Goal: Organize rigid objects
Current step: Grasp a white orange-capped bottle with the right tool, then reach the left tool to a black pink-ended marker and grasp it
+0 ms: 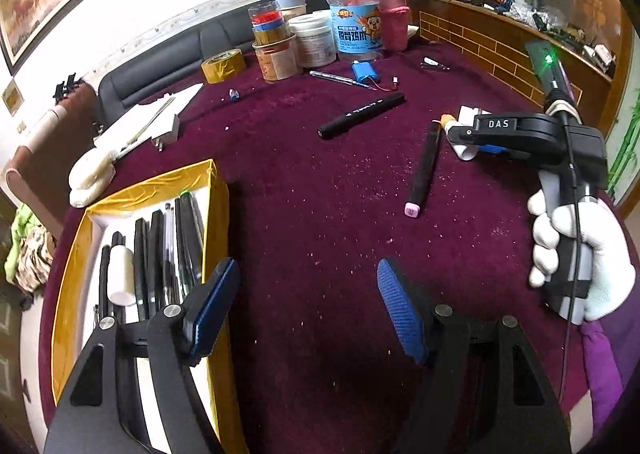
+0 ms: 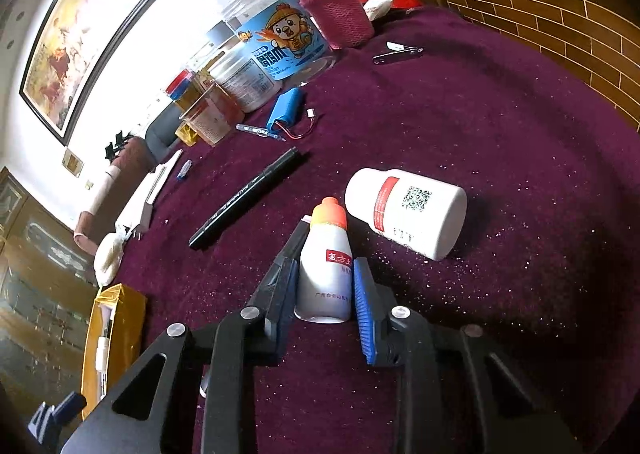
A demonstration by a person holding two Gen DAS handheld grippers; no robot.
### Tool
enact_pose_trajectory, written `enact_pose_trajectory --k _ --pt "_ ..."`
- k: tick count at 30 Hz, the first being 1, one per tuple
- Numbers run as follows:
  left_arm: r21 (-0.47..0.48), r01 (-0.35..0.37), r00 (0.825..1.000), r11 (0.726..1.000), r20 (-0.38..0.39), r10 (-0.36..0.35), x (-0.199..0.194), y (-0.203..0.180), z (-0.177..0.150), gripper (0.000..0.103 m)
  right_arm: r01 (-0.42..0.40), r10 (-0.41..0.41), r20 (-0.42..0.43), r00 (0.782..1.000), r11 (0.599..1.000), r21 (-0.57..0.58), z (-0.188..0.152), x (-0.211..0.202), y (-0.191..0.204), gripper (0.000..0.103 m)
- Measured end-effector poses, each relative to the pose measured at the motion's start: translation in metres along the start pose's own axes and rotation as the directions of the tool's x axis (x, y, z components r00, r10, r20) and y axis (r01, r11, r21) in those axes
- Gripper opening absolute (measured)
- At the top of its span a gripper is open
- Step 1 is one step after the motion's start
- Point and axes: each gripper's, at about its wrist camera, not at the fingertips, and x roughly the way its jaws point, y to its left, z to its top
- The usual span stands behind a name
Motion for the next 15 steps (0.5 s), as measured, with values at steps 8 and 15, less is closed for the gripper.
enact_pose_trajectory --k 8,15 --pt "0.054 -0.032 0.999 0.998 -0.002 0.033 0.010 -0.018 0.012 0.071 -0.010 0.010 -0.002 1.000 1.000 0.001 0.000 0.000 -0.002 0.024" --pt "0.079 -0.027 1.000 0.997 -0.013 0.028 0.019 -0.028 0.017 0.071 -0.011 0.011 -0.003 1.000 1.000 0.002 0.000 0.000 -0.002 0.024"
